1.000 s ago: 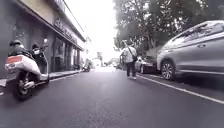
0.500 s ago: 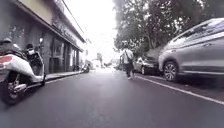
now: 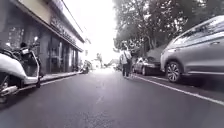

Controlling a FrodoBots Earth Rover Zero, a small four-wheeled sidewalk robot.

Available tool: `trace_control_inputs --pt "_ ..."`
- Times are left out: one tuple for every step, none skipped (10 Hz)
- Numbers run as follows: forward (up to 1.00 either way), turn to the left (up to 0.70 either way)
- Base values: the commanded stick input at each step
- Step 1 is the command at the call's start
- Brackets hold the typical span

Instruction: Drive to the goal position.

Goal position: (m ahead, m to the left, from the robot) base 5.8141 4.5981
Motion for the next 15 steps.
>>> trace_control_inputs --pt "0.39 0.0" --pt "0.41 0.0" --pt "0.43 0.0" --pt "0.42 0.0" --pt "0.4 0.0" --pt "0.41 0.0" --pt "0.39 0.0" --pt "0.41 0.0" --pt "0.41 0.0" --pt "0.41 0.0" --pt "0.4 0.0" --pt "0.5 0.0" --pt "0.62 0.0" --pt "0.61 0.0" --pt "0.63 0.0"
